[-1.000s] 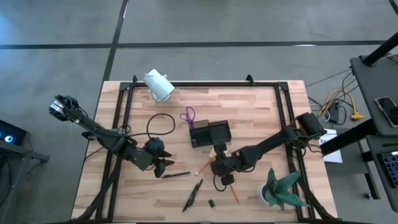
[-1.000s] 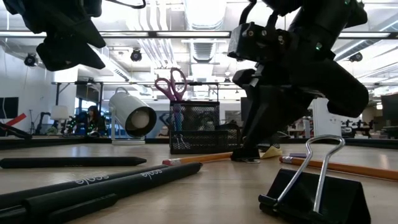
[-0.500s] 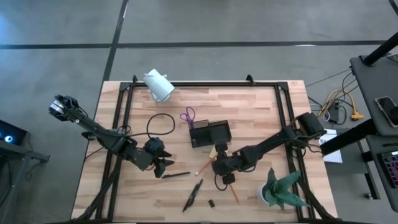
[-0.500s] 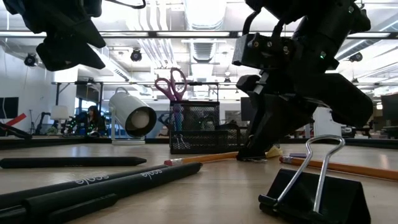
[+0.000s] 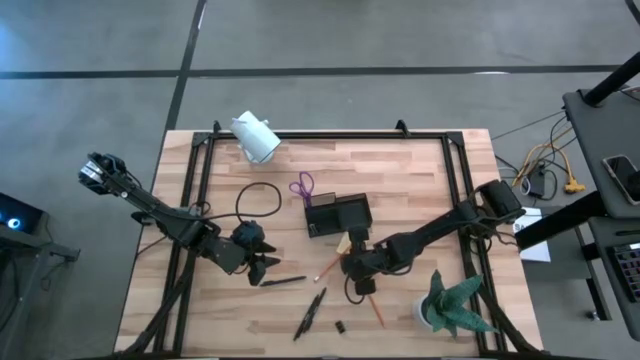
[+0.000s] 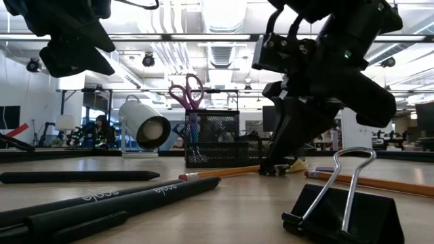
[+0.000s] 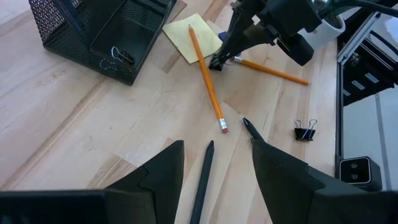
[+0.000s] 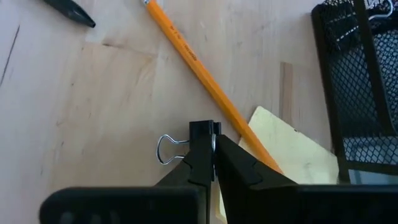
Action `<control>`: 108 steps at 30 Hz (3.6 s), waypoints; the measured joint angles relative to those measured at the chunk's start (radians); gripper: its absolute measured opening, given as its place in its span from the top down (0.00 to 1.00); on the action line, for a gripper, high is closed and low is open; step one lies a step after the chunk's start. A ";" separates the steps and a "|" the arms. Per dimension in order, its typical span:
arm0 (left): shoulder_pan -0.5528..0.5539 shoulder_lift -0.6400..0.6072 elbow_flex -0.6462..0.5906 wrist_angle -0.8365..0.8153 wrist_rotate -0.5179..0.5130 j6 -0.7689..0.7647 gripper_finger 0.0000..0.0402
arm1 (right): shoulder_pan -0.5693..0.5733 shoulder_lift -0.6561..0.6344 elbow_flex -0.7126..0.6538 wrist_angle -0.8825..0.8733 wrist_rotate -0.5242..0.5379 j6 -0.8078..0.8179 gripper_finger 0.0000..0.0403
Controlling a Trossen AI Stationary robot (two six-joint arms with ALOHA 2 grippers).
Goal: Pick and place office supplies into organizer
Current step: Put the top black binder clip into the black desk organizer, then put the black binder clip into the black desk organizer
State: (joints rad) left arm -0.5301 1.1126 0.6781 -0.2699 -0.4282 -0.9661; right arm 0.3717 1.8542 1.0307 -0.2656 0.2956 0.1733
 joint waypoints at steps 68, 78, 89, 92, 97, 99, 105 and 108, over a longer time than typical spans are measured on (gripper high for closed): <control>0.000 0.000 -0.015 0.000 0.000 -0.022 0.57 | -0.064 -0.114 0.183 -0.195 0.054 -0.180 0.53; 0.000 0.000 -0.017 0.004 0.000 -0.021 0.57 | 0.197 -0.065 0.182 -0.198 -0.148 -0.366 0.53; 0.000 0.000 -0.021 0.007 0.017 -0.021 0.57 | 0.305 0.103 0.210 0.030 -0.147 -0.615 0.53; 0.000 0.000 -0.023 0.008 0.036 -0.021 0.57 | 0.298 0.137 0.239 0.034 -0.136 -0.624 0.54; 0.000 0.000 -0.026 0.008 0.054 -0.017 0.57 | 0.295 0.157 0.263 0.052 -0.139 -0.649 0.54; 0.000 0.000 -0.026 0.008 0.055 -0.013 0.57 | 0.296 0.160 0.259 0.042 -0.141 -0.652 0.54; 0.000 0.000 -0.029 0.008 0.057 0.011 0.57 | 0.281 0.178 0.258 0.058 -0.136 -0.724 0.54; 0.000 0.000 -0.029 0.008 0.058 0.012 0.57 | 0.275 0.198 0.258 0.068 -0.137 -0.763 0.54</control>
State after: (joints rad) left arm -0.5301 1.1122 0.6487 -0.2623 -0.3706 -0.9539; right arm 0.6471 2.0519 1.2884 -0.1978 0.1585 -0.5894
